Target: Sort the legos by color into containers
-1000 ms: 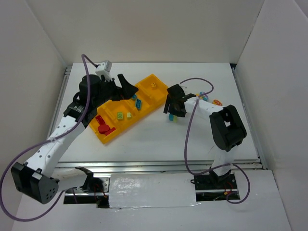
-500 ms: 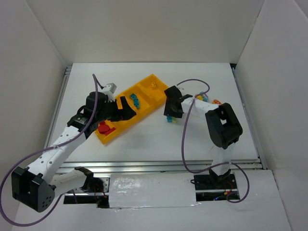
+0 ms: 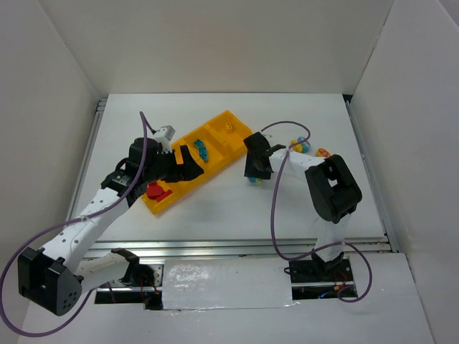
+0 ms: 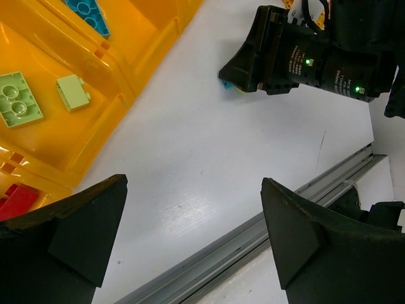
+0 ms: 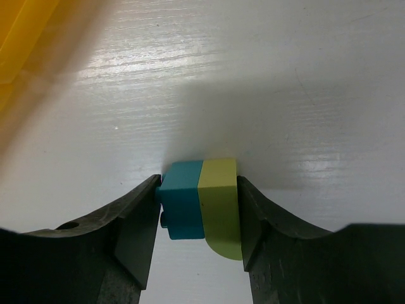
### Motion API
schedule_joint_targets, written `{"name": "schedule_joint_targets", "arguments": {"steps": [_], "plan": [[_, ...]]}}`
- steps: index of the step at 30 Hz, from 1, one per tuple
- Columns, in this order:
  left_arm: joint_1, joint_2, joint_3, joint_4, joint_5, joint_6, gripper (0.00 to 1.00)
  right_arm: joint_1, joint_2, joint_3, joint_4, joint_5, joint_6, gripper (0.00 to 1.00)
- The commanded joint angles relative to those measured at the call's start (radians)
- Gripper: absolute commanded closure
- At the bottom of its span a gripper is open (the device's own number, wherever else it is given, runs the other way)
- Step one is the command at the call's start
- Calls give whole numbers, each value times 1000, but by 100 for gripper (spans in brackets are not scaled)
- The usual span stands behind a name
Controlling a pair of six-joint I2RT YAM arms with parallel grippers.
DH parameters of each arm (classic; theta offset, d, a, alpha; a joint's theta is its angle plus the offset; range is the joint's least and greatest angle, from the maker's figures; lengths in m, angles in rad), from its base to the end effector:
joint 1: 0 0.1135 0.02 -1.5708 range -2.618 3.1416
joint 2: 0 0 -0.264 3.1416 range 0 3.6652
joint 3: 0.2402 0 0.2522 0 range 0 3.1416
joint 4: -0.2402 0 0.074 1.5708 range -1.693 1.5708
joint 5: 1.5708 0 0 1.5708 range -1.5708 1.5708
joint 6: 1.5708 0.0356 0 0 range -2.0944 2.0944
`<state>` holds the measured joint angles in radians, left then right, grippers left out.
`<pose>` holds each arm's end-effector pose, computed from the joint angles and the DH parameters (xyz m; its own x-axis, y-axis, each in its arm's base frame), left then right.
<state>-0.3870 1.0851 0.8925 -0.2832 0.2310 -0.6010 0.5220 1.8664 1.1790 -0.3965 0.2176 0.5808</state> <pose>0.2240 -0.1001 0.3092 -0.6642 -0.3237 -0.6739 0.2186 0.7779 -0.5892 0.3291 0.1804 0.1609 -0.8596 0.1236 -0.4959 0.0865 0.9915 0.0972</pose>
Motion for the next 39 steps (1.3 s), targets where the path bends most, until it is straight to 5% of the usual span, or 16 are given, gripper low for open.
{"name": "schedule_joint_targets", "arguments": {"steps": [1, 3, 5, 15, 30, 35, 39], "plan": [[-3, 9, -15, 39, 21, 12, 0, 12, -51, -47, 16, -9, -4, 70], [-3, 24, -20, 44, 14, -9, 1, 27, -67, -68, 41, -30, -16, 76], [-3, 36, -26, 64, 24, -46, 1, 51, -173, -110, 97, -69, -63, 100], [-12, 114, -89, 279, 246, -261, 1, 394, -533, -248, 277, -136, -288, 98], [-113, 127, -150, 492, 373, -384, 23, 441, -635, -228, 363, -136, -239, 96], [-139, 153, -156, 524, 396, -398, 48, 441, -653, -229, 381, -92, -226, 96], [-142, 147, -165, 552, 418, -404, 89, 441, -639, -225, 378, -41, -214, 95]]}}
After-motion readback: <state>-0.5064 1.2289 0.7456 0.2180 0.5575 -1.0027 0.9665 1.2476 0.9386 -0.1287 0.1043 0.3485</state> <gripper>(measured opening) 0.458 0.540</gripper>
